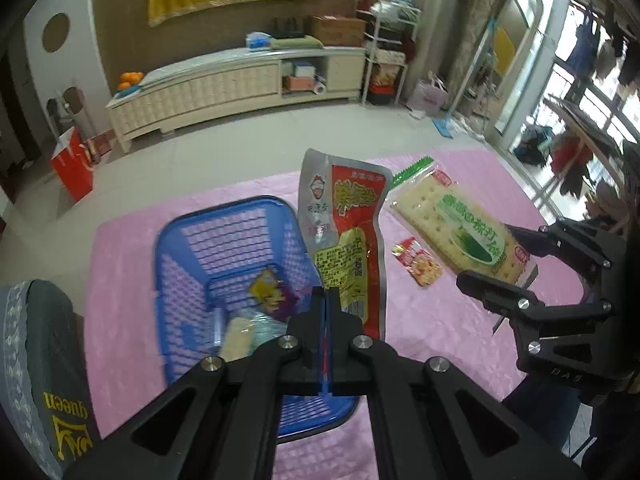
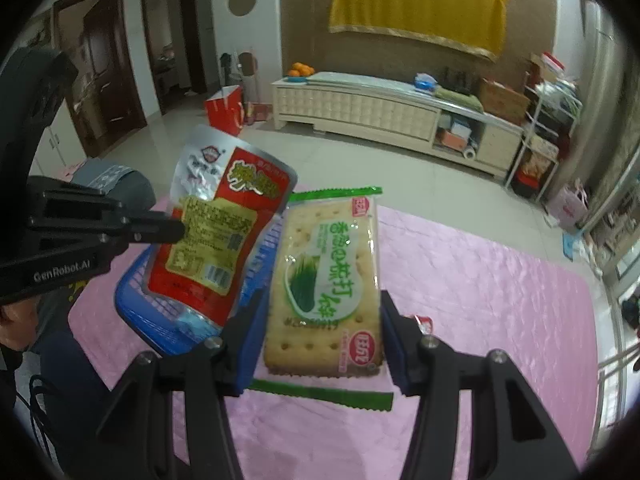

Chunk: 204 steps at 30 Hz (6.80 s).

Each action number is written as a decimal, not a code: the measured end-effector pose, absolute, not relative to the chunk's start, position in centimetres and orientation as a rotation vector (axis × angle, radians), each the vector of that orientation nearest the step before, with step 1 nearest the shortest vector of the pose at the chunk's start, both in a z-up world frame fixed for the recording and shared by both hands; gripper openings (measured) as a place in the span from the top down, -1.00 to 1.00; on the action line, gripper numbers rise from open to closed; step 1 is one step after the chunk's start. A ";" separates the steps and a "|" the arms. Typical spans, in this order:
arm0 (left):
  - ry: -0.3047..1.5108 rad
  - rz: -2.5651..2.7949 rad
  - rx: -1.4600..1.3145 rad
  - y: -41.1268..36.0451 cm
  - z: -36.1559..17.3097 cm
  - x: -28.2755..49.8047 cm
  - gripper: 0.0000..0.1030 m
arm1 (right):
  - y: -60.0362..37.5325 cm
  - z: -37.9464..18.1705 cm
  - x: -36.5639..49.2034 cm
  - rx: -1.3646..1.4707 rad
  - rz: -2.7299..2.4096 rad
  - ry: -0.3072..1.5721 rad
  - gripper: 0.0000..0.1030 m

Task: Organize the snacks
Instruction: 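Carry both packs over the basket and open both tools to drop them, then move both open tools back toward the remaining snacks, then grasp the orange sausage stick with the left tool, then hold the sausage stick with left tool while right tool grasps the red snack packet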

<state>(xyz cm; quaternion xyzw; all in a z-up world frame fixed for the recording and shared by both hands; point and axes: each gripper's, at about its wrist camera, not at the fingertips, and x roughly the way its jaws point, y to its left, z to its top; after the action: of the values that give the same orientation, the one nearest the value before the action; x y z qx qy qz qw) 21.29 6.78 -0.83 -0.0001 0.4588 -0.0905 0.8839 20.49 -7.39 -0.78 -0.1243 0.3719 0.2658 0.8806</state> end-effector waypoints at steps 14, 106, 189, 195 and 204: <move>0.944 -0.082 -0.073 15.2 -1.0 20.8 1.00 | -0.2 -3.1 22.0 -0.303 0.596 0.845 -0.12; 0.886 0.002 0.068 -5.2 -6.9 19.2 -0.28 | -19.1 -6.7 22.9 -0.166 0.392 0.793 -0.63; 1.017 0.084 -0.100 -4.4 -19.9 26.4 0.57 | -15.7 -20.5 31.7 -0.199 0.352 0.986 -0.12; 1.033 0.084 -0.104 -4.1 -20.4 26.7 0.57 | -14.0 -20.4 30.8 -0.306 0.409 0.924 0.55; 1.013 0.065 -0.098 -4.6 -19.2 26.2 0.57 | -14.6 -18.4 29.0 -0.233 0.443 0.928 0.61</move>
<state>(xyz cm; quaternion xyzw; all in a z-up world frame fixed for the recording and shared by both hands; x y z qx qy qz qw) 26.23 -4.56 -19.23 -0.0468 0.4850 0.0312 0.8727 29.00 -14.60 -18.43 -0.1114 0.4426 0.2113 0.8643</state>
